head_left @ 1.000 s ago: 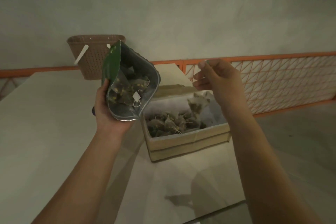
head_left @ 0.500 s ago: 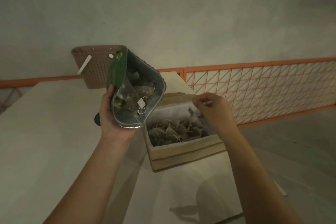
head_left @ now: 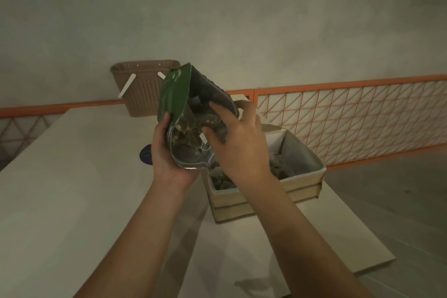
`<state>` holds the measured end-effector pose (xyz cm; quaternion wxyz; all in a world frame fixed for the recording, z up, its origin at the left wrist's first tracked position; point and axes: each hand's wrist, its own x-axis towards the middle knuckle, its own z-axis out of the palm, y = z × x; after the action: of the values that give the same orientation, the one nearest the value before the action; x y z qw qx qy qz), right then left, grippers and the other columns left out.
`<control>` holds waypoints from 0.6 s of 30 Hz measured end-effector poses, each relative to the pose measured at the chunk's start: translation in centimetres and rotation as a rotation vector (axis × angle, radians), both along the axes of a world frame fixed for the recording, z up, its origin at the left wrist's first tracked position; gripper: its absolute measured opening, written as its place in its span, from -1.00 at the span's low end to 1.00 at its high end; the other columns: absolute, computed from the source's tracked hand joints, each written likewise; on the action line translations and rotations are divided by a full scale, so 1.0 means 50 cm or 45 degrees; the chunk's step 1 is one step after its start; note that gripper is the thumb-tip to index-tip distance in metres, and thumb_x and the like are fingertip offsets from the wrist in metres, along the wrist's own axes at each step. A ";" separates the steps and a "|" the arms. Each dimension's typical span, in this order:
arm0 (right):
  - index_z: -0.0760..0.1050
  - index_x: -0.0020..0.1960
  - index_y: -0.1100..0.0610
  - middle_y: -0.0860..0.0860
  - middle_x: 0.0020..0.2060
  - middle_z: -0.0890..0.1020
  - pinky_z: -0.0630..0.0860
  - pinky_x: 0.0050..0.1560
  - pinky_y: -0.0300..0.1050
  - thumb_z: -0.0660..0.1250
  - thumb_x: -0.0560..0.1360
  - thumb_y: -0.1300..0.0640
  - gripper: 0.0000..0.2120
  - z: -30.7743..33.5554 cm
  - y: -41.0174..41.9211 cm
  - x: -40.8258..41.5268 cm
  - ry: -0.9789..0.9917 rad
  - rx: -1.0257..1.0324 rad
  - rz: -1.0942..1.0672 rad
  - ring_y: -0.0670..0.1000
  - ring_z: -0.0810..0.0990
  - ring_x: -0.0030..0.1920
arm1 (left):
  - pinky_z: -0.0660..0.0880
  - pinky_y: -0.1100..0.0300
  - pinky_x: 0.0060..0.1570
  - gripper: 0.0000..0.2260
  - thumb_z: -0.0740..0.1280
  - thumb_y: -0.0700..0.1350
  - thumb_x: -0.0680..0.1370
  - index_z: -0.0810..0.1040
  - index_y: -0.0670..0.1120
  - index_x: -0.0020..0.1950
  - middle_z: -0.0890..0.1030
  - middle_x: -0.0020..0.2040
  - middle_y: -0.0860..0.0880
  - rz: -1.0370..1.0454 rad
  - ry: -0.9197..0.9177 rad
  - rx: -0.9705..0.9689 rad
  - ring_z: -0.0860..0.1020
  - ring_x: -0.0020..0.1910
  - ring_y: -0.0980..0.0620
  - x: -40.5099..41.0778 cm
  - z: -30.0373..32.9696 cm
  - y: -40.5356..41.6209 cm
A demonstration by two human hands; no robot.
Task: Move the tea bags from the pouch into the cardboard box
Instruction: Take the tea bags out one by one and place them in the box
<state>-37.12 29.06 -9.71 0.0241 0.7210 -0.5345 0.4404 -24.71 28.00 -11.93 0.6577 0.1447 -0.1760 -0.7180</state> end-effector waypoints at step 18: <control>0.48 -0.13 0.15 0.08 -0.21 0.63 0.51 -0.26 -0.19 0.41 0.50 0.20 -0.89 0.045 0.039 -0.122 -1.124 -0.009 0.353 0.00 0.59 -0.23 | 0.52 -0.10 0.30 -0.49 0.19 0.17 0.65 0.37 0.01 0.56 0.43 0.52 -0.11 -0.115 0.076 -0.108 0.41 0.47 -0.18 0.004 -0.006 -0.021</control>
<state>-43.25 31.00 -7.45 -0.2625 0.5289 -0.3908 0.7062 -24.52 26.94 -12.22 0.6352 0.0871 -0.1928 -0.7428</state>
